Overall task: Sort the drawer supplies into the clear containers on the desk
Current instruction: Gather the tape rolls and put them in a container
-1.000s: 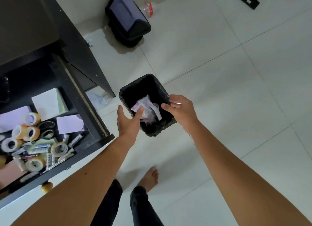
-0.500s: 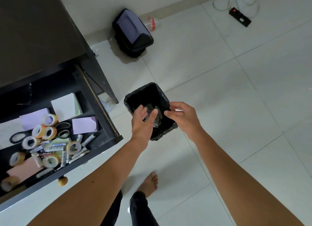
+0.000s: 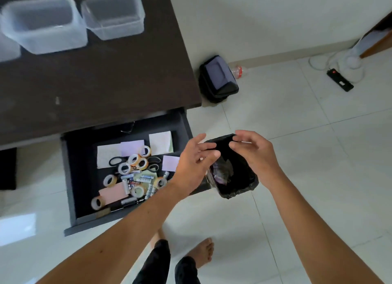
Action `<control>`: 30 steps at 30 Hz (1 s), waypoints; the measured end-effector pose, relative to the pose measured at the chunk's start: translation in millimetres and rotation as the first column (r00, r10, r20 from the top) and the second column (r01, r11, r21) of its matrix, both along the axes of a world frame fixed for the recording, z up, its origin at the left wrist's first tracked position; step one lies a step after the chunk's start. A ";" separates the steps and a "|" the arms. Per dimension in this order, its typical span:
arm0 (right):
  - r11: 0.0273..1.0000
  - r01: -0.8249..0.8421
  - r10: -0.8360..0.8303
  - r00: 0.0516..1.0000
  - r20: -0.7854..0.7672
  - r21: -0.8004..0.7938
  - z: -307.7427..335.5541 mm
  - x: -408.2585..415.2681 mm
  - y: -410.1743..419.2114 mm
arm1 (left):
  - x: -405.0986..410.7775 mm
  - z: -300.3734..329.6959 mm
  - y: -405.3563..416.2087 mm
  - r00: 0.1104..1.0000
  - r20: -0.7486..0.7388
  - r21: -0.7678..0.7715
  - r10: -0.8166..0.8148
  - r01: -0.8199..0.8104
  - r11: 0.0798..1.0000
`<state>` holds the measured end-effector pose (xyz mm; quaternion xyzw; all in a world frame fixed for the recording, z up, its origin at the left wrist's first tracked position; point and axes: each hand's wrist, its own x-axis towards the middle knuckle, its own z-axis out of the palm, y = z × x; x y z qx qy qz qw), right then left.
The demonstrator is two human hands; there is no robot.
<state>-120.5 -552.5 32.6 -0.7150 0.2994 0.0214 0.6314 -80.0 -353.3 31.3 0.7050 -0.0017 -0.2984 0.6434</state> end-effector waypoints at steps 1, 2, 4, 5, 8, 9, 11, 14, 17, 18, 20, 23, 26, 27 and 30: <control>1.000 -0.023 0.023 1.000 0.017 0.006 5.0 7.8 11.3 | 6.0 -0.4 19.1 1.000 0.020 0.023 0.013 -0.013 1.000; 0.999 -0.050 0.050 0.998 0.030 0.011 8.5 15.0 23.4 | 11.4 -2.0 38.8 0.999 0.028 0.045 0.033 -0.034 0.998; 0.993 -0.114 0.113 0.993 0.041 0.017 12.0 27.7 49.0 | 20.6 -9.4 78.5 0.996 0.013 0.078 0.093 -0.094 0.992; 0.988 -0.150 0.149 0.988 0.041 0.018 12.4 33.6 62.4 | 24.1 -13.6 97.8 0.992 0.003 0.095 0.126 -0.126 0.987; 0.966 -0.259 0.259 0.965 0.032 0.009 9.4 46.8 101.7 | 30.8 -26.5 150.3 0.977 -0.011 0.149 0.212 -0.208 0.967; 0.955 -0.295 0.295 0.955 0.026 0.004 6.0 50.0 114.0 | 32.2 -31.0 165.7 0.972 -0.013 0.168 0.233 -0.227 0.959; 0.930 -0.367 0.367 0.930 -0.002 -0.021 -2.7 55.3 135.8 | 34.7 -39.8 193.8 0.965 -0.013 0.200 0.262 -0.254 0.946; 0.894 -0.446 0.444 0.894 -0.054 -0.034 -17.3 60.9 161.4 | 36.6 -50.8 225.1 0.957 -0.024 0.231 0.289 -0.276 0.933; 0.867 -0.495 0.488 0.866 -0.104 -0.053 -32.2 67.6 179.8 | 37.8 -58.4 242.9 0.951 -0.027 0.235 0.308 -0.293 0.927; 0.858 -0.509 0.499 0.858 -0.121 -0.072 -37.9 70.2 184.8 | 38.6 -60.5 246.4 0.952 -0.022 0.238 0.304 -0.290 0.927; 0.839 -0.532 0.514 0.844 -0.154 -0.113 -48.6 75.4 193.7 | 40.6 -65.0 251.0 0.957 -0.012 0.246 0.290 -0.279 0.928; 0.806 -0.549 0.523 0.836 -0.165 -0.222 -63.1 83.7 205.9 | 43.9 -71.8 255.9 0.959 0.027 0.272 0.281 -0.277 0.921; 0.795 -0.494 0.482 0.867 -0.127 -0.353 -76.9 91.9 215.5 | 46.5 -77.9 259.5 0.959 0.098 0.341 0.265 -0.282 0.897; 0.794 -0.475 0.467 0.876 -0.118 -0.381 -80.6 94.8 217.7 | 47.1 -79.4 260.1 0.958 0.108 0.358 0.265 -0.286 0.889; 0.761 -0.491 0.485 0.865 -0.131 -0.424 -88.8 99.9 222.7 | 47.4 -81.8 259.8 0.957 0.108 0.367 0.271 -0.292 0.884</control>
